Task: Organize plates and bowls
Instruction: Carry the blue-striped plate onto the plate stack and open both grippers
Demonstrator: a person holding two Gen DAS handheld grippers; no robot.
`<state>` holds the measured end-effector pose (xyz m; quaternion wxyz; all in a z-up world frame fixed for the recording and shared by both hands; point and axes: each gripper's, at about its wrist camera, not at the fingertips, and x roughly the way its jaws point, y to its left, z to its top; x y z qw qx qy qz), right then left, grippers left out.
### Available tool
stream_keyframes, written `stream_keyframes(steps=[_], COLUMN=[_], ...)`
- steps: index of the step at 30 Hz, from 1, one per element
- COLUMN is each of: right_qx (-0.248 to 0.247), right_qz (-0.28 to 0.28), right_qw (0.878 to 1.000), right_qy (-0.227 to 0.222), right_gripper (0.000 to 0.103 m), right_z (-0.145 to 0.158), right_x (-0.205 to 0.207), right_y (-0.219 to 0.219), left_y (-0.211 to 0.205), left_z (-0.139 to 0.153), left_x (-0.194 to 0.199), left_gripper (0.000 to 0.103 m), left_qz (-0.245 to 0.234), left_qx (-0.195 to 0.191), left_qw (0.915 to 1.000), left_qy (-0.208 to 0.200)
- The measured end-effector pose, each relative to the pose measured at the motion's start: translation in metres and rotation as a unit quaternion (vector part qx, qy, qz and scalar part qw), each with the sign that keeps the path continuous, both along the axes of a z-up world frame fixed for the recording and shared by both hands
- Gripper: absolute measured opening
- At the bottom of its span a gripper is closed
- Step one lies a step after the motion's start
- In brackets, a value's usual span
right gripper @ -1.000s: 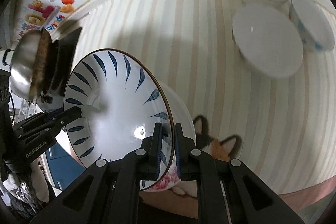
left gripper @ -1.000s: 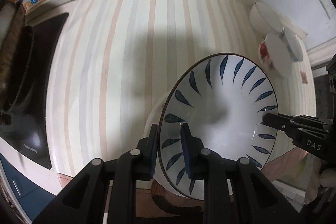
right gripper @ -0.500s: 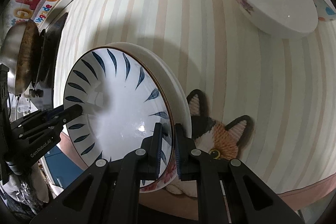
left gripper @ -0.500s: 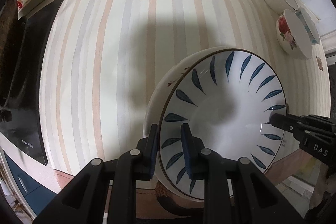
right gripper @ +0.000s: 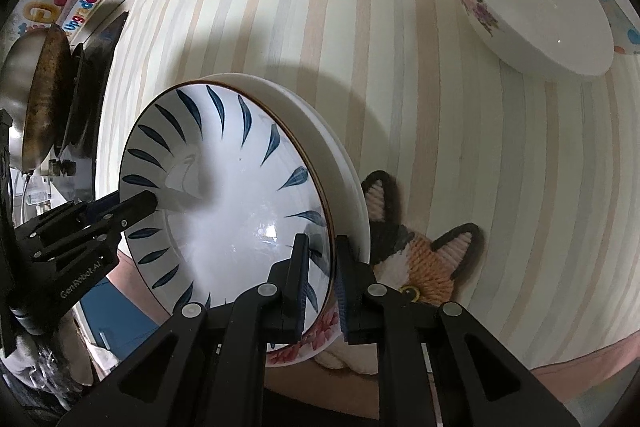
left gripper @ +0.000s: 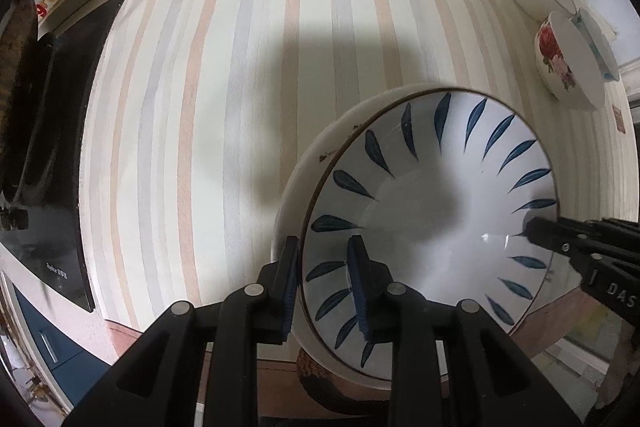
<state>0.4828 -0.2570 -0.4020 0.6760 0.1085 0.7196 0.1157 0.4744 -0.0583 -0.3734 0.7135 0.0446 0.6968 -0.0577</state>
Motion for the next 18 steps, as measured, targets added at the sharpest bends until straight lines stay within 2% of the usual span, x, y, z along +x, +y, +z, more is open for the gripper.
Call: stream_keyframes(steps=[5,11,18], right_qx=[-0.001,-0.01,-0.01], right_qz=[0.007,0.018,0.017], right_qw=[1.0,1.0,1.0], right_qy=[-0.002,-0.004,-0.02], right_gripper=[0.016,0.016,0.016], right_z=[0.007,0.009,0.022], right_x=[0.004,0.008,0.003], right_y=[0.0,0.002,-0.005], left_y=[-0.009,-0.012,-0.009], left_z=[-0.003,-0.002,0.024], left_x=[-0.001,0.001,-0.01], left_gripper=[0.022,0.022,0.022], left_qz=[-0.009,-0.002,0.011], left_qx=[0.02,0.024,0.02], left_qw=[0.9997,0.9997,0.9994], left_qy=[-0.005,-0.005,-0.027])
